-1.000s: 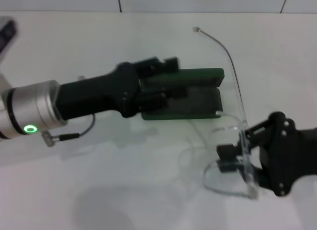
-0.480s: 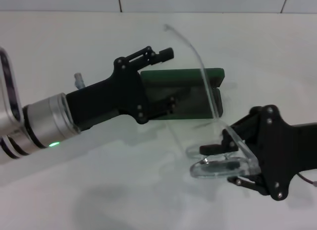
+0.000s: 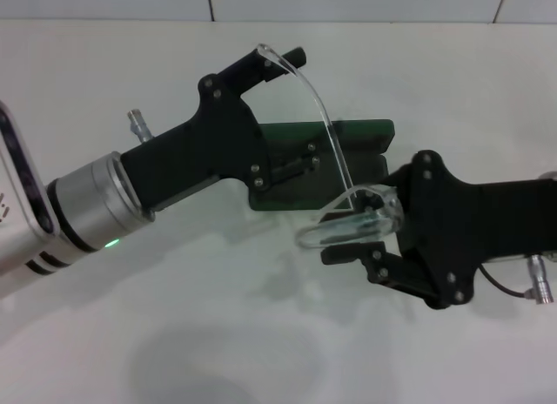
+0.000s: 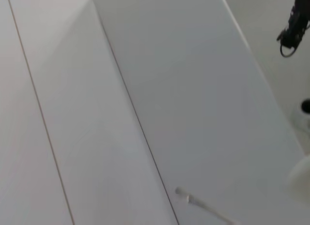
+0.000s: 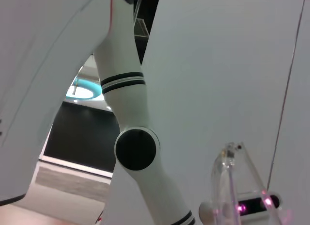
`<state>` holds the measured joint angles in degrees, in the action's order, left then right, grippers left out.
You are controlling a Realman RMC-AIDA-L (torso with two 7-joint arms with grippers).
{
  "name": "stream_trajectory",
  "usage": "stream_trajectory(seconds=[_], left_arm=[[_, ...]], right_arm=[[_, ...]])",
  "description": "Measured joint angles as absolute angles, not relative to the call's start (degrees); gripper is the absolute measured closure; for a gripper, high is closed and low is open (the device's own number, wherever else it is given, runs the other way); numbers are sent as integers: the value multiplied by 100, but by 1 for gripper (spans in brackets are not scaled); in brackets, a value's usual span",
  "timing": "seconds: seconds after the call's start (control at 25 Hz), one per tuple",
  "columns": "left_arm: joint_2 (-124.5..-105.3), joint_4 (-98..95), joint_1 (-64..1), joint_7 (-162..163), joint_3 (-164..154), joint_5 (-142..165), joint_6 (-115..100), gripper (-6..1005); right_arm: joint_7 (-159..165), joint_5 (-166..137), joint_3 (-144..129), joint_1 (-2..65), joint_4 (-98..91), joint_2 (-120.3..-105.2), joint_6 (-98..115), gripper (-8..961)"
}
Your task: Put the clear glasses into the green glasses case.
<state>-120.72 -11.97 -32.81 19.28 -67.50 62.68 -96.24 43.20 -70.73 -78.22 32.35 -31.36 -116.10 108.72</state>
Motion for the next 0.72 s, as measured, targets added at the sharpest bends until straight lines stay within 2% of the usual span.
stream_trajectory(seconds=[0.72], left_arm=[[-12076,-861,-3167,1401,-6750,5524,-10471,258]], right_arm=[[4773,-7246,-7816,3356,-2944,-11564,10418,830]])
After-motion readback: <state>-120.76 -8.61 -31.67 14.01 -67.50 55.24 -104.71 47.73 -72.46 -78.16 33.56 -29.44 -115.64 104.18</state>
